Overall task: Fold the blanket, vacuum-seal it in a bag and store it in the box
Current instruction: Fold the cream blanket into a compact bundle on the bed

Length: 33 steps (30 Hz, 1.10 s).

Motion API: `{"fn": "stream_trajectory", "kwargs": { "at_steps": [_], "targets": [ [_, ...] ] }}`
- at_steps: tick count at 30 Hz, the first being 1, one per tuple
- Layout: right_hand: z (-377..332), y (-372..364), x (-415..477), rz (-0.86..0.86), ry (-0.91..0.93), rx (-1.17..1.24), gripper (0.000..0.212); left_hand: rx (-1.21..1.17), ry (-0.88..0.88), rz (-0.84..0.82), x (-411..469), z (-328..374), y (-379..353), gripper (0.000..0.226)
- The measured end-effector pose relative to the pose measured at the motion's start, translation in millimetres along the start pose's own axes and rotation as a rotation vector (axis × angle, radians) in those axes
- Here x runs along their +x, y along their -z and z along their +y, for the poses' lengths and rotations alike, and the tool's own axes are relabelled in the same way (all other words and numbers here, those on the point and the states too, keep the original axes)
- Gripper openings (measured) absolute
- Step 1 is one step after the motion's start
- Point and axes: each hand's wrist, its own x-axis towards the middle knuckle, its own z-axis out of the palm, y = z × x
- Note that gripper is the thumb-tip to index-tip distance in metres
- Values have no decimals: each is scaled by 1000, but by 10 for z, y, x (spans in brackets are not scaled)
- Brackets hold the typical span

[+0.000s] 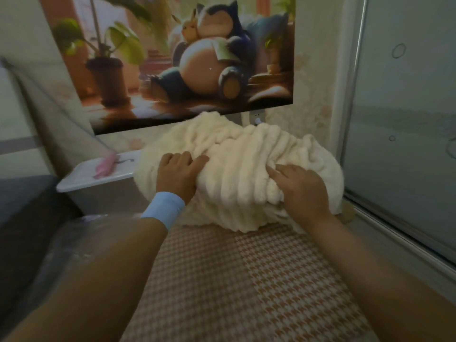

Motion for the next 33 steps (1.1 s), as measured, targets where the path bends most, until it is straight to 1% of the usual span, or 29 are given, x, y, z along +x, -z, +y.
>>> {"fn": "stream_trajectory", "kwargs": {
  "at_steps": [1,3,5,6,7,8,9,10,11,12,13,14,15,16,17,18,19,21,22,23,24,26,27,28,29,30,31,32,33],
  "targets": [
    [-114,17,-1,19,36,-13,60,10,4,-11,-123,-87,159,45],
    [-258,0,-67,-27,127,-43,69,7,-30,-109,-447,-179,413,62],
    [-377,35,-154,-156,222,-42,69,-11,-99,-290,-784,-164,664,85],
    [-439,98,-188,-273,238,-29,67,-30,-118,-422,-944,-106,833,91],
    [-488,162,-215,-463,204,-3,64,-56,-116,-586,-1071,-25,974,93],
    [-542,245,-232,-687,138,24,63,-100,-83,-772,-1176,71,1104,91],
    [-574,287,-237,-910,77,28,67,-174,-17,-956,-1273,151,1194,87],
    [-607,328,-227,-1123,22,22,73,-266,43,-1092,-1369,207,1268,82],
    [-648,374,-205,-1302,-46,36,75,-389,97,-1140,-1423,242,1324,72],
    [-708,423,-178,-1397,-114,59,74,-522,153,-1118,-1439,254,1362,58],
    [-768,449,-146,-1400,-179,64,72,-612,202,-1065,-1433,229,1378,43],
    [-848,490,-123,-1333,-213,40,68,-630,243,-985,-1391,201,1384,35],
    [-950,522,-110,-1213,-205,6,63,-580,273,-887,-1349,160,1363,32],
    [-1078,544,-121,-1043,-165,1,57,-474,285,-800,-1317,128,1329,35],
    [-1188,514,-139,-878,-114,55,53,-345,289,-747,-1318,93,1258,44],
    [-1286,487,-163,-767,-91,161,54,-231,307,-771,-1340,52,1198,55],
    [-1351,418,-188,-748,-80,277,59,-179,383,-840,-1409,-24,1105,63],
    [-1365,209,-281,-917,-111,412,79,-249,656,-991,-1615,-214,943,62],
    [-1341,121,-331,-990,-131,418,86,-308,741,-1028,-1709,-302,889,60],
    [-1283,41,-353,-1042,-153,428,90,-335,750,-1071,-1748,-364,873,58],
    [-1264,36,-347,-1096,-173,452,91,-317,720,-1141,-1751,-403,871,57],
    [-1225,23,-279,-1125,-215,490,88,-186,643,-1284,-1609,-463,838,59],
    [-1222,9,-223,-1087,-236,476,81,-109,622,-1325,-1484,-498,797,61],
    [-1220,1,-168,-1022,-254,465,69,-47,619,-1331,-1360,-529,763,62],
    [-1229,-19,-121,-932,-266,455,54,8,619,-1300,-1246,-564,729,60],
    [-1224,-53,-76,-836,-269,444,40,48,616,-1229,-1141,-604,694,55],
    [-1222,-91,-49,-745,-268,422,30,54,604,-1133,-1073,-649,652,49],
    [-1199,-147,-16,-663,-256,386,27,9,586,-1042,-1021,-678,610,47],
    [-1162,-216,29,-606,-235,346,30,-55,534,-990,-985,-709,555,51]
  ]
}}
